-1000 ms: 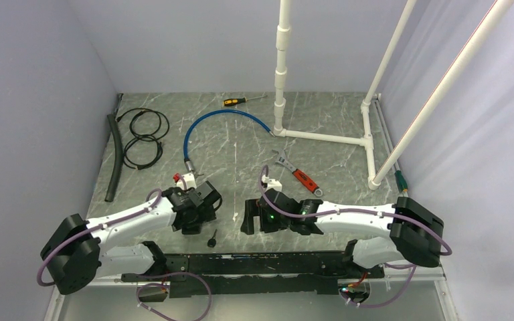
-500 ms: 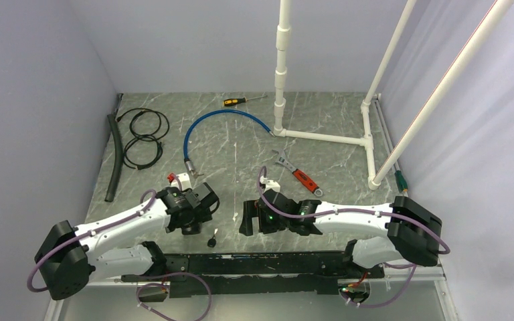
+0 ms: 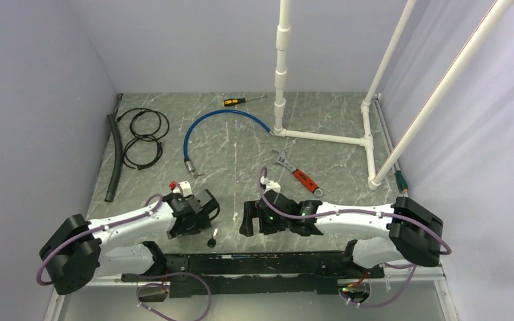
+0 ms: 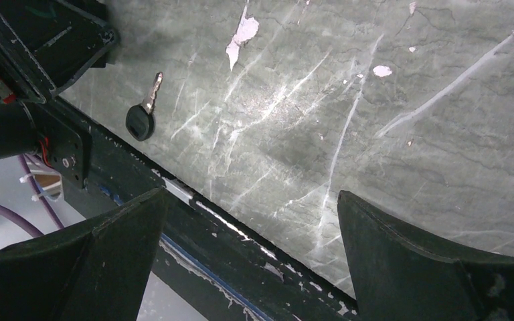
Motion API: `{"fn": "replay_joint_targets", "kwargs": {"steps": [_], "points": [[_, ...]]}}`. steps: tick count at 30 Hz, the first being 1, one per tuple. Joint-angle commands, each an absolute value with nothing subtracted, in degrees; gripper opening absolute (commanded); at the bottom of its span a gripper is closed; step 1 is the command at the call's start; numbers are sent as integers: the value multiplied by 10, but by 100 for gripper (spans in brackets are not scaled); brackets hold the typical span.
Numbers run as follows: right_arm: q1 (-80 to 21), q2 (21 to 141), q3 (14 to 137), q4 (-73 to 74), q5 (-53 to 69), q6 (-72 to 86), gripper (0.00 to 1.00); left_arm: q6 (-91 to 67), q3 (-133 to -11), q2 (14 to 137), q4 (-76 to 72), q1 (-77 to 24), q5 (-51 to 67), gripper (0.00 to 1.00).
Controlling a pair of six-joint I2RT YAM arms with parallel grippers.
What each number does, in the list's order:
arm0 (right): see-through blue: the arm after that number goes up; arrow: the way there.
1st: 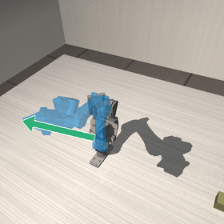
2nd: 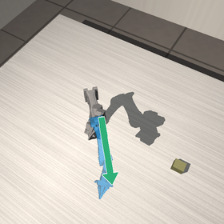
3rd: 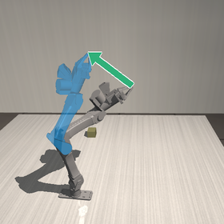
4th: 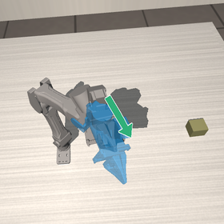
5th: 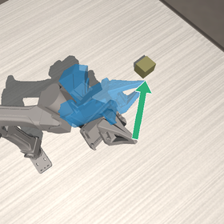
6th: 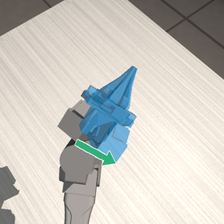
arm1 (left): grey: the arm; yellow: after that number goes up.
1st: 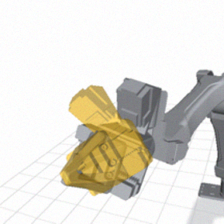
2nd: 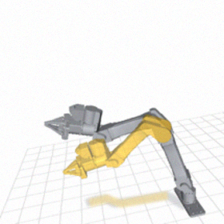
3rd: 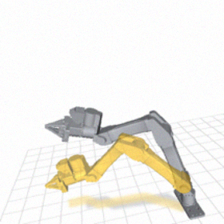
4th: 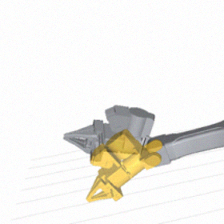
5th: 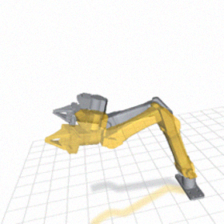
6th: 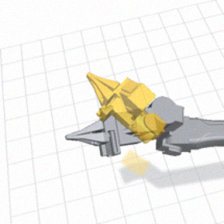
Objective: Unlock with the key
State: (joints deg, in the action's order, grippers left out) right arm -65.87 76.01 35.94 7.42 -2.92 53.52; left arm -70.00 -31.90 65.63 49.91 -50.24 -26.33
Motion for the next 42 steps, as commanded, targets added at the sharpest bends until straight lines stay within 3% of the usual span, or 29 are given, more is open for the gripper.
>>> {"fn": "replay_joint_targets", "kwargs": {"steps": [1, 6, 11, 14, 22, 29, 36, 42], "points": [[-663, 747, 355, 59, -36, 538, 99, -724, -319, 657, 475, -504, -260, 87], [-664, 749, 361, 65, -36, 538, 98, -700, -278, 632, 387, -504, -251, 65], [-666, 740, 359, 74, -41, 539, 98, -665, -235, 597, 291, -504, -237, 25], [-667, 735, 360, 80, -45, 540, 98, -637, -241, 566, 276, -504, -228, 14], [-671, 691, 361, 112, -77, 548, 98, -572, -275, 432, 225, -504, -177, 7], [-671, 605, 347, 135, -121, 558, 98, -627, -291, 319, 227, -504, -201, 3], [-671, 535, 323, 127, -147, 563, 98, -685, -233, 228, 109, -503, -190, 0], [-671, 542, 313, 106, -135, 567, 98, -685, -239, 196, 189, -503, -227, 0]]}}
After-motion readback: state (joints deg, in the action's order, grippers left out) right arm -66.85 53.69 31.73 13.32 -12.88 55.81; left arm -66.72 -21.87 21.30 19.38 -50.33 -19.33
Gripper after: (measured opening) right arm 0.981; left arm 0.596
